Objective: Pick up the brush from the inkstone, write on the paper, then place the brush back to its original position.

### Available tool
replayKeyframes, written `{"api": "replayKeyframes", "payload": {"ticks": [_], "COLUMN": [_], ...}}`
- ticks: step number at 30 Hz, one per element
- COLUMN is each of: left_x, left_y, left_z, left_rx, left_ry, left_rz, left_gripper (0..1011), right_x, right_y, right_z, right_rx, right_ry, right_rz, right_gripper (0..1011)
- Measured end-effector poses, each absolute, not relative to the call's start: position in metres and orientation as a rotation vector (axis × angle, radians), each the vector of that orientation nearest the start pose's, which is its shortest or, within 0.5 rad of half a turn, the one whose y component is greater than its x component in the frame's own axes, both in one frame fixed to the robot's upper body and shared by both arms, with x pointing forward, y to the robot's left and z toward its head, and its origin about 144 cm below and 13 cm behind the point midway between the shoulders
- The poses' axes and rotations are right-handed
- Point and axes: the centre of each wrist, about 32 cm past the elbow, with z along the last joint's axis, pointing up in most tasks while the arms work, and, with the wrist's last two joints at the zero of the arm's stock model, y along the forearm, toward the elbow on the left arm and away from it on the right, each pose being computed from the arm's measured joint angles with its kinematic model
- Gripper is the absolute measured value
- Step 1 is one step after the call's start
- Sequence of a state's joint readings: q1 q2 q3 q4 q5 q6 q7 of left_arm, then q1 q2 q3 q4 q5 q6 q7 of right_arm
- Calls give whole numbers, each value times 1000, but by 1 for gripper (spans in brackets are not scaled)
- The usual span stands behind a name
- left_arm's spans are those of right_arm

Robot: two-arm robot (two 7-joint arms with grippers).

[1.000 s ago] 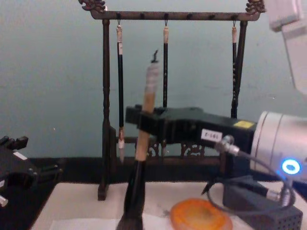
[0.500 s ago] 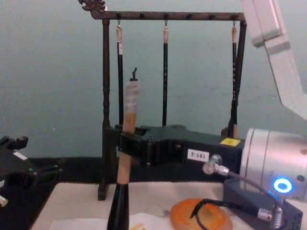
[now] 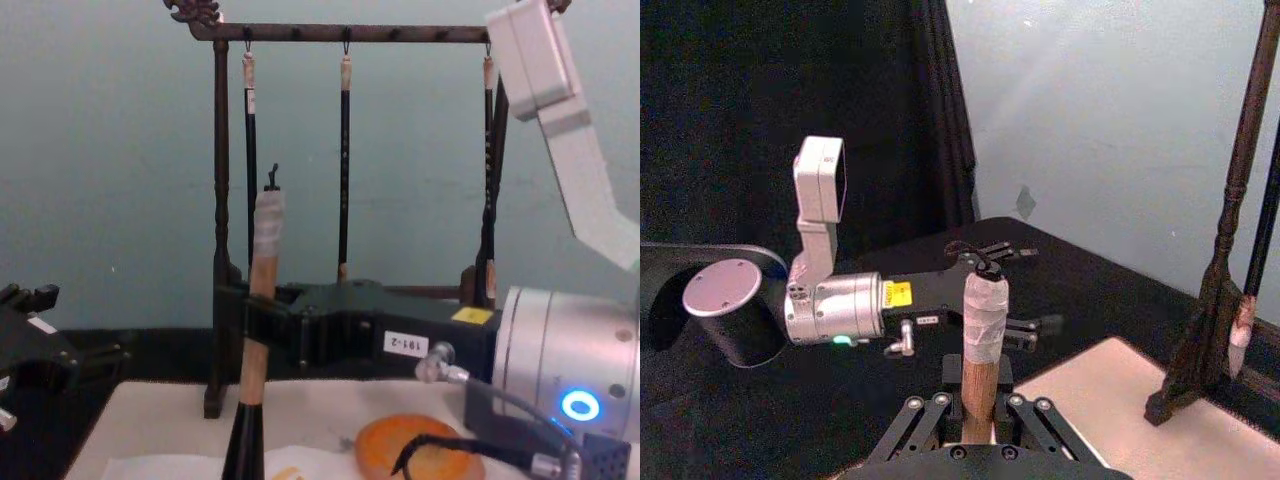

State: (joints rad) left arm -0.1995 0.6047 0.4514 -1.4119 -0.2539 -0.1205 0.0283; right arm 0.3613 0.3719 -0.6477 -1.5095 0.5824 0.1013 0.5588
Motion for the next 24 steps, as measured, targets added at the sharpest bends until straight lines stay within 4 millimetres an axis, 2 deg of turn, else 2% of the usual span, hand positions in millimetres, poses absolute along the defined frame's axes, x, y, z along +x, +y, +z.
{"api": "replayKeyframes", "payload": {"ticks": [24], "left_x": [489], "left_y": [310], "left_z": [1140], "left_rx": [305], "left_ry": [-285], "left_rz": [1248], "left_gripper": [1001], "right_x": [513], "right_y": [-163], "right_z": [1180], "right_rx": [-19], "right_ry": [87], "right_rz": [-483], "right_gripper": [163]}}
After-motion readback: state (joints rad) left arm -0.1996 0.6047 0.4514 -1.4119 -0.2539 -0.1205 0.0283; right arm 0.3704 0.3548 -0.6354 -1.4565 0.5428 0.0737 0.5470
